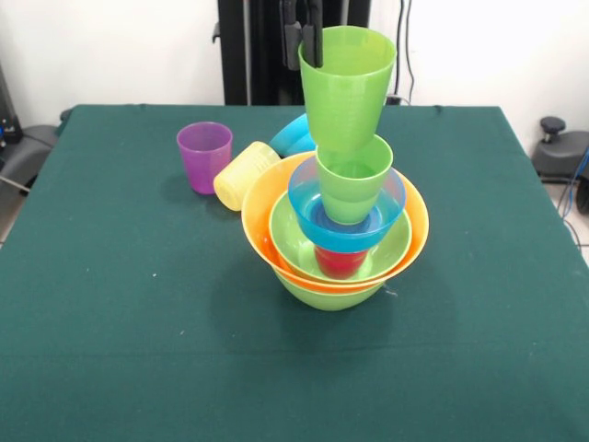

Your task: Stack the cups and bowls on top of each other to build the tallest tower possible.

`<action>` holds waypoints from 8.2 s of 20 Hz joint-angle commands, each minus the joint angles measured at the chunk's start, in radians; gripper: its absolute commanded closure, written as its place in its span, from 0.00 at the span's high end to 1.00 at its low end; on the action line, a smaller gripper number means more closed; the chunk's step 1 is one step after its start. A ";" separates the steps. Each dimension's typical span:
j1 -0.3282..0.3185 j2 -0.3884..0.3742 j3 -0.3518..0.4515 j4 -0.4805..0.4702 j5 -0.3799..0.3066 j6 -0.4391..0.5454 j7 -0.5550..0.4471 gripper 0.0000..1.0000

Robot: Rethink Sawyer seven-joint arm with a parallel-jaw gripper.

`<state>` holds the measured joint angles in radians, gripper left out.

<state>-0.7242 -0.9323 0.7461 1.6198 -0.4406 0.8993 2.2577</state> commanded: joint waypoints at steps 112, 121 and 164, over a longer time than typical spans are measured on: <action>0.029 0.076 -0.050 0.095 -0.084 -0.107 -0.085 1.00; 0.022 0.071 -0.038 0.088 -0.076 -0.084 -0.119 1.00; -0.243 -0.347 0.308 0.464 0.059 -0.430 -0.216 1.00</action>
<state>-0.9148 -1.1764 0.9113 1.9184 -0.3608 0.6553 2.2577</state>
